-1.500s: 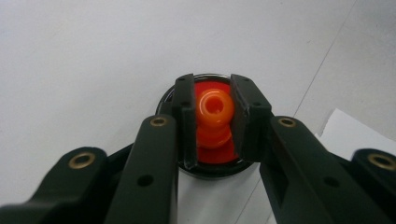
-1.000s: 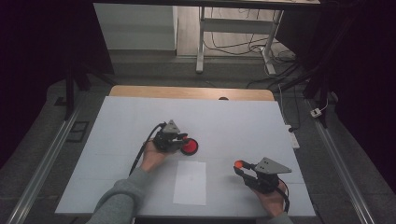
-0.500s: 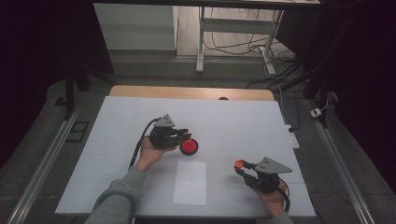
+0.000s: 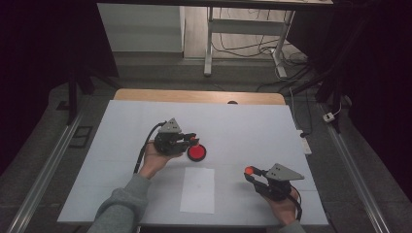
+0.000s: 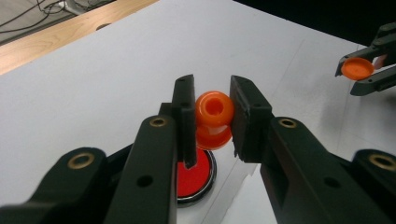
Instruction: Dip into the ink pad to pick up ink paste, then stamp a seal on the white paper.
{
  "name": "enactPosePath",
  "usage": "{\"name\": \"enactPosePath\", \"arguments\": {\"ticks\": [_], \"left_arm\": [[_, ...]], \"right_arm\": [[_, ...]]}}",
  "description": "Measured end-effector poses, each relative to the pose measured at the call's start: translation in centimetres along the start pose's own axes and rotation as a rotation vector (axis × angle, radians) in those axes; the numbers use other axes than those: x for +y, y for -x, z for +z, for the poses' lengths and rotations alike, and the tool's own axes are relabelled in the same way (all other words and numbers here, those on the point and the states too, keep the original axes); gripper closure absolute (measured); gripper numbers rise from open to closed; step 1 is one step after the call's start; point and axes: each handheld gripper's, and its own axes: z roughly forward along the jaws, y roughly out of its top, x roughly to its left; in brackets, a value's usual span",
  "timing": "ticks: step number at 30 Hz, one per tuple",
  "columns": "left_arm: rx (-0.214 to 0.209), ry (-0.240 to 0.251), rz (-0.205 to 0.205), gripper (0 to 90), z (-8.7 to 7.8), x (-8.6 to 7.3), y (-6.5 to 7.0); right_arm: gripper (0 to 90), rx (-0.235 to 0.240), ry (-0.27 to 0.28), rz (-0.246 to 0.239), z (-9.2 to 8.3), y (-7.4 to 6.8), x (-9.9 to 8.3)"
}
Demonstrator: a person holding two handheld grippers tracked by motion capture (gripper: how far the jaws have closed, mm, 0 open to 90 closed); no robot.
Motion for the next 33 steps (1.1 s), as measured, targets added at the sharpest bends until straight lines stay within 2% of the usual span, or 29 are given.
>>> {"name": "enactPosePath", "arguments": {"ticks": [11, 22, 33], "left_arm": [[-0.017, -0.015, 0.022, 72.5, -0.19, 0.1, 0.45], [-0.06, -0.016, 0.005, 72.4, -0.5, -0.1, 0.59], [-0.055, -0.021, 0.017, 72.4, -1.05, -0.32, 0.95]], "right_arm": [[64.5, 0.0, -0.001, 0.003, 0.02, 0.0, -0.02], [64.5, -0.001, -0.002, 0.006, -0.01, 0.03, -0.05], [64.5, -0.001, -0.001, 0.004, -0.04, 0.02, -0.05]]}}
